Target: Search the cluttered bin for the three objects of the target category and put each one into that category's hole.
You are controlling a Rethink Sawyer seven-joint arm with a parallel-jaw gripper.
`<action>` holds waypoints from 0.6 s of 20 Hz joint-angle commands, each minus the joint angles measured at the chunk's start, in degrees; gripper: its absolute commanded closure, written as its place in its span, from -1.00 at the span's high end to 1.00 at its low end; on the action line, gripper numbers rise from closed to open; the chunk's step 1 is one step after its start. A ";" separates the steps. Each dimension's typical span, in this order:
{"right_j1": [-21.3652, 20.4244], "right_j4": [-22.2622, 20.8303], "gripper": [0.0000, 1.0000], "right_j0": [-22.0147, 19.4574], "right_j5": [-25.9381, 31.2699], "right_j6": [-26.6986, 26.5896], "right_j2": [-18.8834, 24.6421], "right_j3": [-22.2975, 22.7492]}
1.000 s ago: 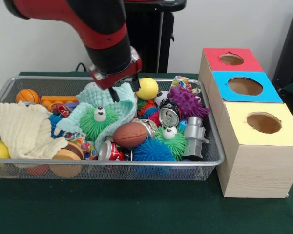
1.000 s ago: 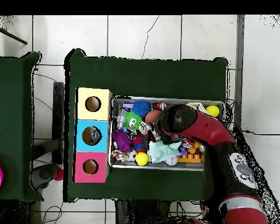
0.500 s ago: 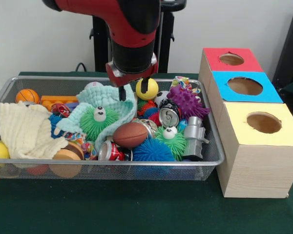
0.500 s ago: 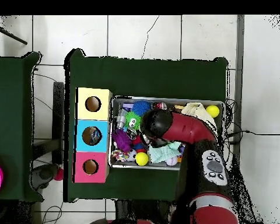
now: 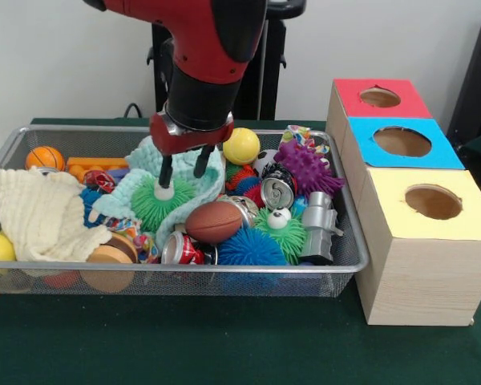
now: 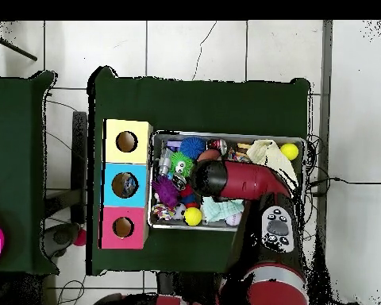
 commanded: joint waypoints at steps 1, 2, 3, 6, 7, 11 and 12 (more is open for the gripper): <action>3.97 -1.14 1.00 0.16 -6.91 15.57 -1.90 -1.38; 4.13 0.03 1.00 -0.06 -6.62 15.99 -1.63 -0.75; 4.83 2.15 1.00 -0.91 -4.77 16.19 -0.51 0.39; 5.59 5.44 1.00 -2.42 -3.80 16.32 1.88 2.38; 5.66 6.67 1.00 -2.55 -2.47 16.70 2.23 2.88; 5.56 11.43 1.00 -2.65 2.49 18.13 3.07 4.85; 5.53 12.26 1.00 -2.47 2.86 18.09 2.99 5.17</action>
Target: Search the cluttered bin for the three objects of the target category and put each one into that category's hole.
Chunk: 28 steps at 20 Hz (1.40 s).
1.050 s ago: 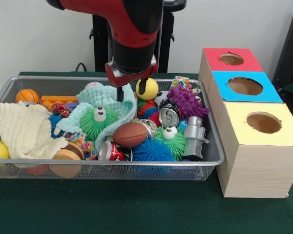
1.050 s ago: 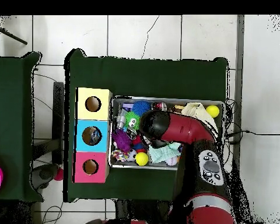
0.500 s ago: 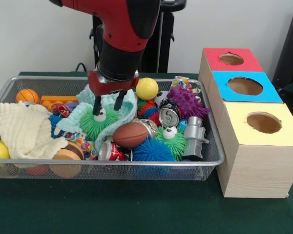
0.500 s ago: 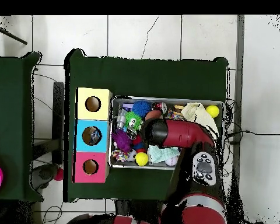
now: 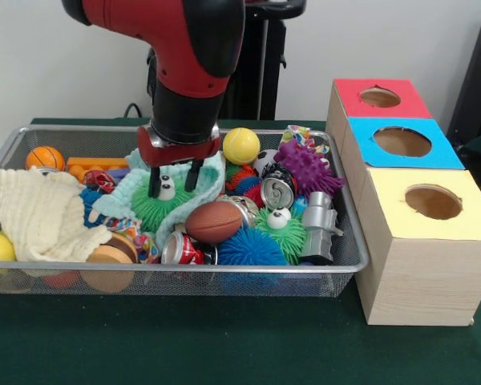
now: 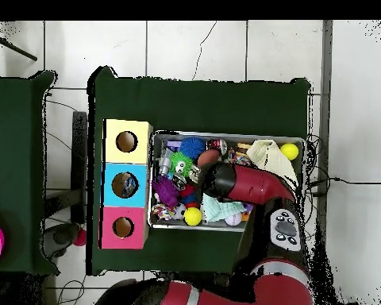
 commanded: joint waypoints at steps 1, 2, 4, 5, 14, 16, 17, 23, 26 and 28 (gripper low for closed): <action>2.88 6.19 1.00 -1.31 6.15 17.01 4.65 4.76; 3.15 6.31 1.00 -1.29 5.49 16.35 4.70 4.93; 4.23 6.23 1.00 -1.60 3.20 15.35 4.66 5.65; 4.95 5.84 1.00 -1.94 1.95 14.57 4.66 5.95; 8.20 3.10 1.00 -3.05 -6.09 13.12 3.93 6.09; 8.78 5.14 1.00 -5.91 -8.28 13.47 7.00 7.89; 9.05 7.68 1.00 -9.02 -10.08 14.11 10.59 9.99; 9.71 19.16 1.00 -16.11 -7.28 18.02 20.09 16.29; 9.05 23.40 1.00 -16.79 -3.72 18.32 21.76 17.98; 8.65 25.17 1.00 -17.04 -4.22 18.25 22.42 18.93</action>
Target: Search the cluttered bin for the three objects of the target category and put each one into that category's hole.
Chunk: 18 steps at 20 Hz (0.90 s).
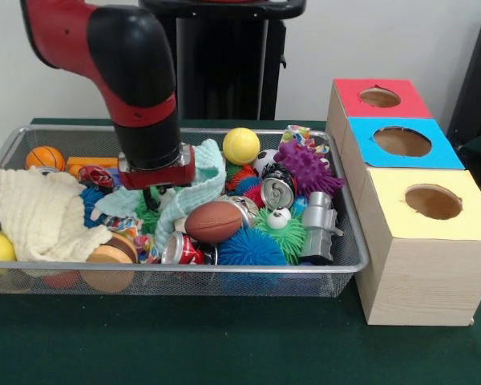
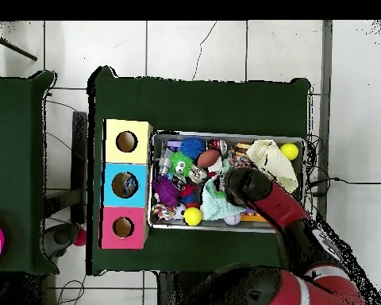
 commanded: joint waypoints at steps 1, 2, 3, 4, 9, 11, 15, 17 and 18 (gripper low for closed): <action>5.46 7.32 1.00 -1.64 0.86 16.95 12.02 10.82; 5.51 6.96 1.00 -1.64 -0.31 15.99 11.99 10.80; 5.52 5.23 1.00 -1.47 -3.47 14.64 11.62 10.46; 5.53 3.50 1.00 -1.30 -6.63 13.28 11.25 10.13; 4.66 -9.56 -1.00 5.54 -12.73 4.79 3.23 3.75; 4.66 -14.14 -1.00 8.73 -14.54 2.38 -0.28 0.51; 3.88 -21.91 -1.00 12.01 -9.75 -2.45 -3.20 -5.98; 3.66 -25.55 -1.00 12.96 -7.42 -4.44 -3.61 -9.83; 3.30 -27.36 -1.00 13.21 -6.52 -5.16 -3.68 -11.27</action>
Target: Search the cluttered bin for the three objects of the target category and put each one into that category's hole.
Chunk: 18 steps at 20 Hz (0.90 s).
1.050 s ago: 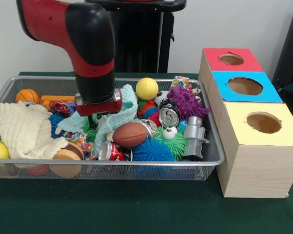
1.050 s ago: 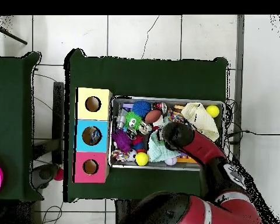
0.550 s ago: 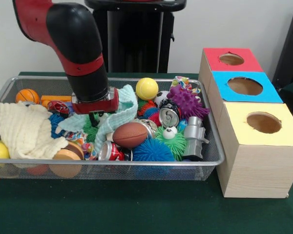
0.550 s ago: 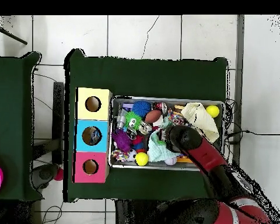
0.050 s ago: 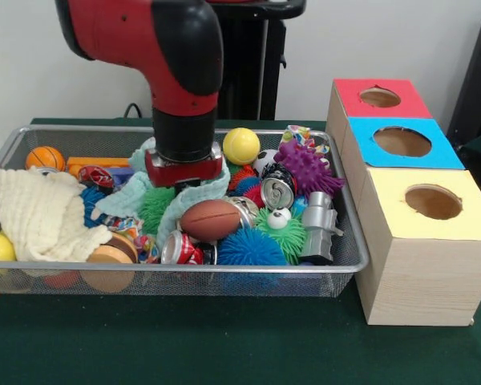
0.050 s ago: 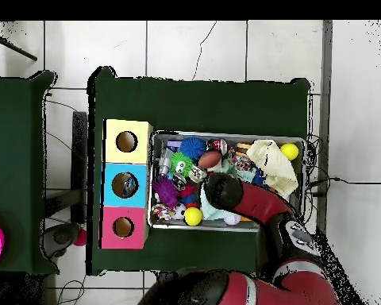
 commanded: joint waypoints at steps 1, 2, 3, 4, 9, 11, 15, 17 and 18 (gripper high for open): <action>4.60 -13.03 -1.00 4.49 2.33 -5.87 0.03 -11.84; 4.25 -14.36 -1.00 4.66 3.21 -6.38 0.11 -12.75; 3.26 -16.69 -1.00 4.94 4.67 -7.81 -0.15 -13.32; 2.85 -18.26 -1.00 4.97 5.50 -8.47 0.23 -14.01; 1.54 -27.40 -1.00 6.24 7.57 -10.41 1.67 -16.87; 1.21 -30.15 -1.00 7.48 9.84 -10.23 0.89 -17.55; -1.77 -32.90 -1.00 6.40 13.92 -12.43 2.84 -17.14; -3.16 -33.99 -1.00 4.76 15.21 -14.55 4.51 -16.86; -3.65 -34.64 -1.00 4.14 15.83 -15.30 5.16 -16.78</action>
